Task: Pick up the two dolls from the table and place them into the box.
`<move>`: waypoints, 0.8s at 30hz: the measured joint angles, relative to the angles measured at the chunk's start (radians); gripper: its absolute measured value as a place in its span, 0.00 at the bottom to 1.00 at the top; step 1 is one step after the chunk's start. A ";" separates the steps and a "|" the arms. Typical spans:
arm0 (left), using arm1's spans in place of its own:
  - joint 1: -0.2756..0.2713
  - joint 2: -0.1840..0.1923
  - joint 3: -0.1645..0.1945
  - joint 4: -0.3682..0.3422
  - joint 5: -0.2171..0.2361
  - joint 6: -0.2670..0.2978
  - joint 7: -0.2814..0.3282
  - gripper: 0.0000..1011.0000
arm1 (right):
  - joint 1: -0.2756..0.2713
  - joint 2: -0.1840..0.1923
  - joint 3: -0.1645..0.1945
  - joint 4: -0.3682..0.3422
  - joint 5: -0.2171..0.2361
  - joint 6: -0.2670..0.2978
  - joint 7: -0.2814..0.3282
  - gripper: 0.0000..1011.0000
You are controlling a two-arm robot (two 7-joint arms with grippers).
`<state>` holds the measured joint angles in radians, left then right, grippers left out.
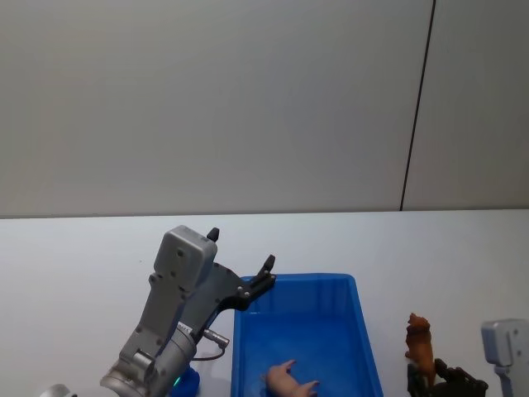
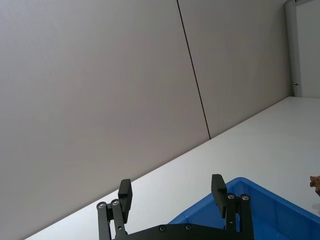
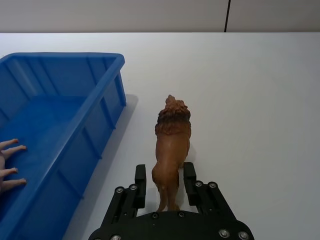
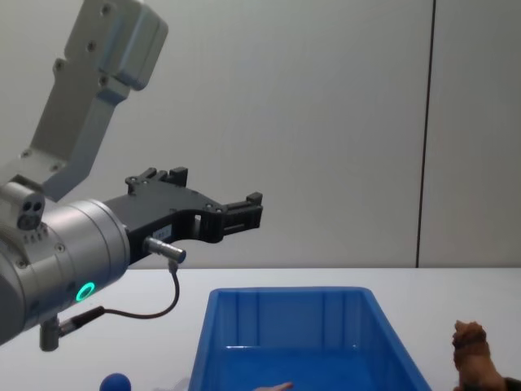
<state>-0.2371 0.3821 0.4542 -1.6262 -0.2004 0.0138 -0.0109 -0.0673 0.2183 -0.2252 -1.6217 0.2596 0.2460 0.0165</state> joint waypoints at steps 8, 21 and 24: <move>0.000 0.000 0.000 0.000 0.000 0.000 0.000 0.99 | 0.011 -0.009 -0.003 0.010 -0.025 -0.045 0.003 0.28; 0.000 0.000 0.000 0.000 0.000 0.000 0.000 0.99 | 0.022 -0.015 -0.005 -0.028 -0.050 -0.098 0.024 0.27; 0.000 0.000 0.000 0.000 0.000 0.000 0.000 0.99 | 0.027 -0.017 -0.006 -0.040 -0.052 -0.108 0.043 0.27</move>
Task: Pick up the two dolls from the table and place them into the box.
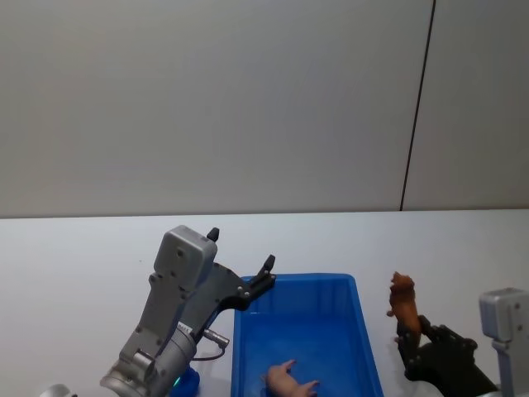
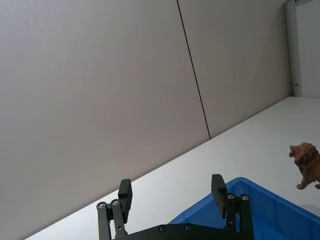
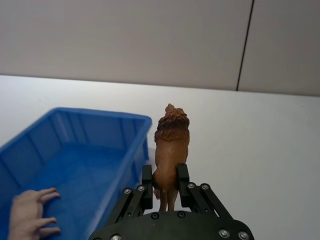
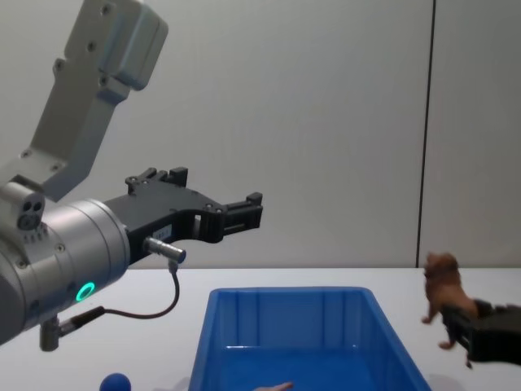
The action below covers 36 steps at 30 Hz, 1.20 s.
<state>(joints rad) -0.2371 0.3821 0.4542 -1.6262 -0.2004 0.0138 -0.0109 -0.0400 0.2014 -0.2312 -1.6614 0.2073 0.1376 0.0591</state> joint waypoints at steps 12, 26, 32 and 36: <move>0.000 0.000 0.000 0.000 0.000 0.000 0.000 0.99 | 0.044 -0.024 -0.018 -0.006 -0.004 -0.021 0.119 0.27; 0.000 0.000 0.000 0.000 0.000 0.000 0.000 0.99 | 0.114 -0.070 -0.048 0.054 -0.023 -0.021 0.227 0.40; 0.000 0.000 0.000 0.000 0.000 0.000 0.000 0.99 | 0.126 -0.076 -0.049 0.066 -0.027 -0.015 0.223 0.58; 0.000 0.000 0.000 0.000 0.000 0.000 0.000 0.99 | 0.127 -0.075 -0.045 0.068 -0.029 -0.011 0.192 0.74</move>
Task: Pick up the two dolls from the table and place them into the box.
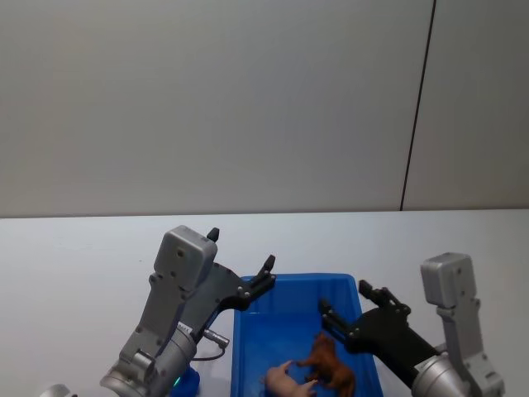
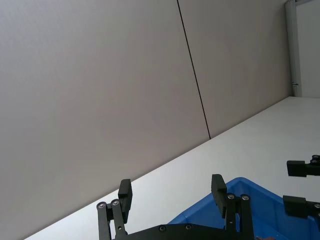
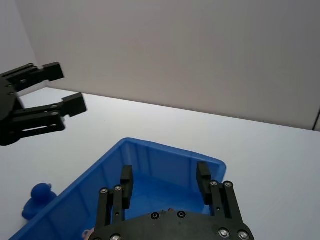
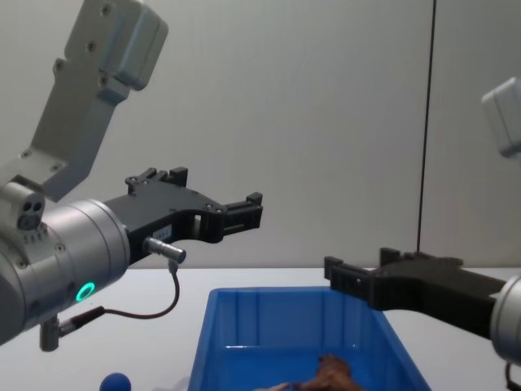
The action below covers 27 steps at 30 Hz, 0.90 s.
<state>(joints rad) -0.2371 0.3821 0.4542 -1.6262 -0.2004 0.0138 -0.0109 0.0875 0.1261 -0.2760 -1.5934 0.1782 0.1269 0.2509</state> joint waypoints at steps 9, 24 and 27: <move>0.000 0.000 0.000 0.000 0.000 0.000 0.000 0.99 | -0.023 0.018 0.017 -0.028 -0.008 -0.006 -0.078 0.95; 0.000 0.000 0.000 0.000 0.000 0.000 0.000 0.99 | -0.097 0.069 0.057 -0.109 -0.014 -0.030 -0.226 0.99; 0.000 0.000 -0.001 0.000 0.000 0.001 0.000 0.99 | -0.104 0.074 0.061 -0.117 -0.014 -0.033 -0.238 0.99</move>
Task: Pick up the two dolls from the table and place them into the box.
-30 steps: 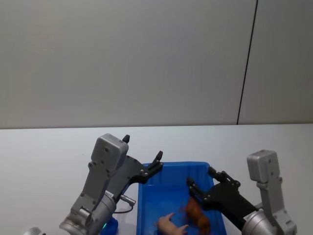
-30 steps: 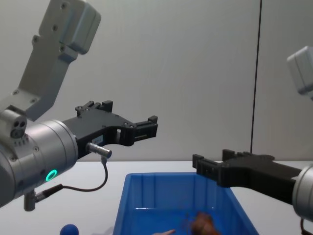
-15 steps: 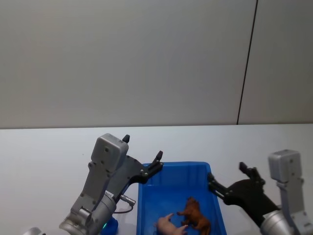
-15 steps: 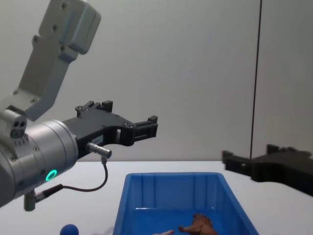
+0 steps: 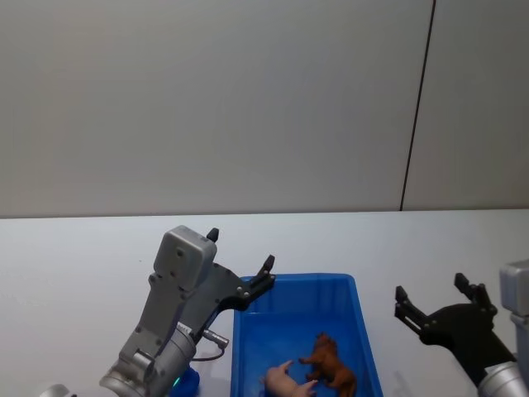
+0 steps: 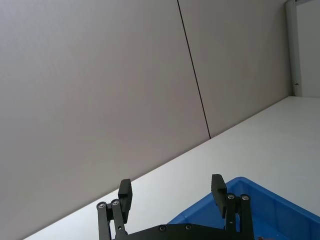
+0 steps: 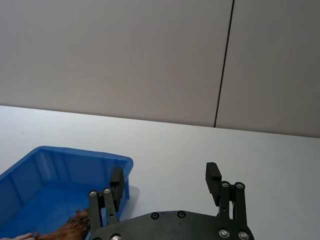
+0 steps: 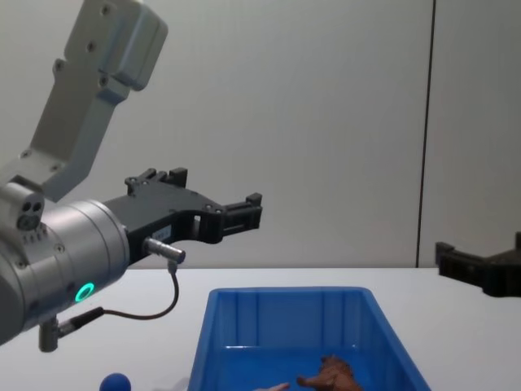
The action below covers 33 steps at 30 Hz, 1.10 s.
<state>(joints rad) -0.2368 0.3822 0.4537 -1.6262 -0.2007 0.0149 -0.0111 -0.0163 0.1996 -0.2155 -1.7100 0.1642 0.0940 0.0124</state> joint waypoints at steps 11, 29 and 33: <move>0.015 0.020 -0.015 -0.027 -0.043 0.057 -0.002 0.99 | -0.020 0.014 0.011 -0.021 -0.001 -0.007 -0.035 0.99; 0.090 0.109 -0.068 -0.123 -0.201 0.252 0.013 0.99 | -0.031 0.021 0.016 -0.032 -0.001 -0.010 -0.054 0.99; 0.105 0.124 -0.075 -0.132 -0.228 0.281 0.018 0.99 | -0.031 0.021 0.016 -0.033 -0.001 -0.010 -0.055 0.99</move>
<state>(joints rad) -0.1314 0.5058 0.3791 -1.7580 -0.4283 0.2959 0.0069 -0.0476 0.2208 -0.1994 -1.7429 0.1636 0.0839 -0.0428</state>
